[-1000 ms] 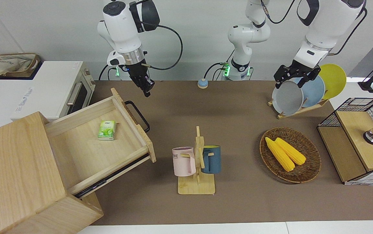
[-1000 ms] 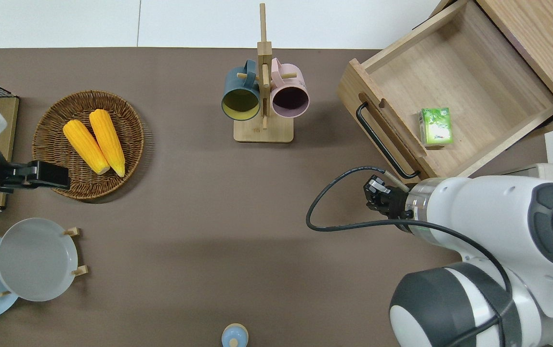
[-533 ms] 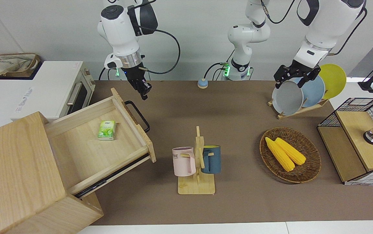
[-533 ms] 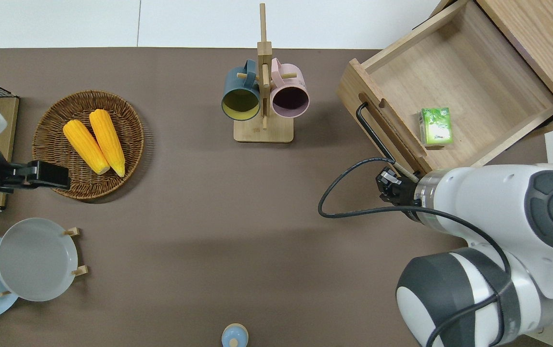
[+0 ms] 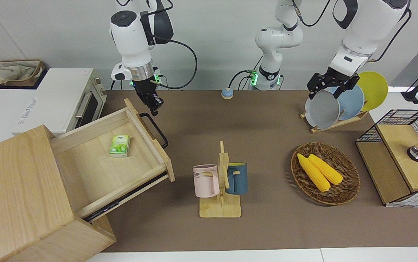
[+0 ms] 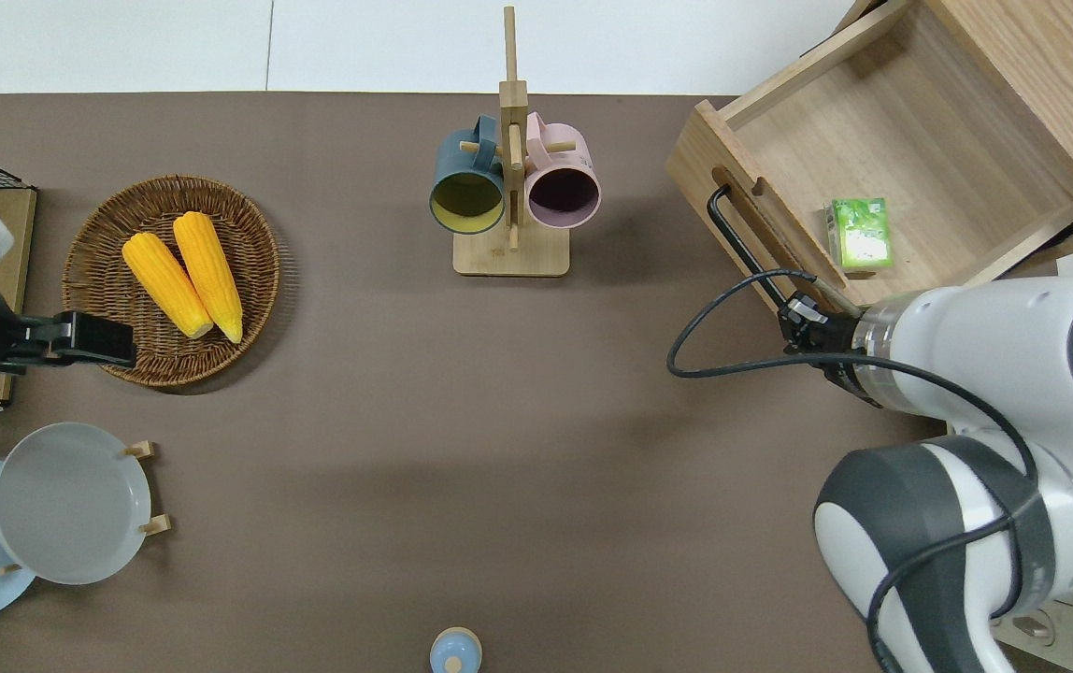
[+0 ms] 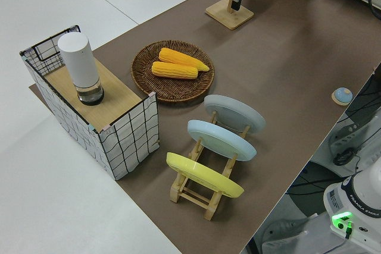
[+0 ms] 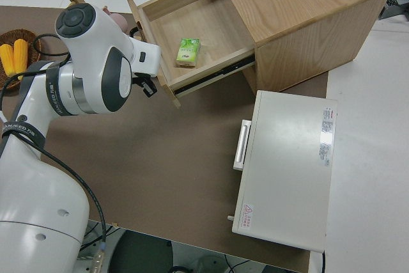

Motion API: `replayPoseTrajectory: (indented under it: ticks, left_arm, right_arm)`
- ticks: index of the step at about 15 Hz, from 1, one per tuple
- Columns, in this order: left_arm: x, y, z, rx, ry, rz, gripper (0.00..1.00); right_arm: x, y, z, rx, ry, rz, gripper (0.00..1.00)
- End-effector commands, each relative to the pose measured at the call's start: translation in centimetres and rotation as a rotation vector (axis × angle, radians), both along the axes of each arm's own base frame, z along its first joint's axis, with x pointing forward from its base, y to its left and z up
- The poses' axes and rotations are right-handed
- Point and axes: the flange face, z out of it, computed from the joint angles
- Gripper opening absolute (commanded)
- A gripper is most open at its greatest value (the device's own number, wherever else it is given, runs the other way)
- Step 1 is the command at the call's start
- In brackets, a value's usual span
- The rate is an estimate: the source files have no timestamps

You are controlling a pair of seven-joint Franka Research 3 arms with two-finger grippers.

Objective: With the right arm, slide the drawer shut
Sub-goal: 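Push the drawer front with the right gripper, sliding it farther from the robot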

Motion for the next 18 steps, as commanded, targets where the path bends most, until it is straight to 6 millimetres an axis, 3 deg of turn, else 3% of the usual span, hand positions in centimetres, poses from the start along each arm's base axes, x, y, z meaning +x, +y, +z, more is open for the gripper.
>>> replayPoseTrajectory:
  ticks: [1,5,18]
  left_arm:
    - [-0.4,0.0,0.2,0.012,0.006,-0.008,1.00]
    - [-0.4,0.1,0.2,0.012,0.006,-0.007,1.00]
    - [-0.4,0.1,0.2,0.012,0.007,-0.007,1.00]
  right_arm:
    - [2.6,-3.1,0.1,-0.013,-0.020,-0.047,0.000]
    - [4.3,-7.2,0.1,-0.039,-0.028,-0.077,0.000]
    - [7.3,-12.6,0.1,-0.104,-0.071,-0.077,0.000]
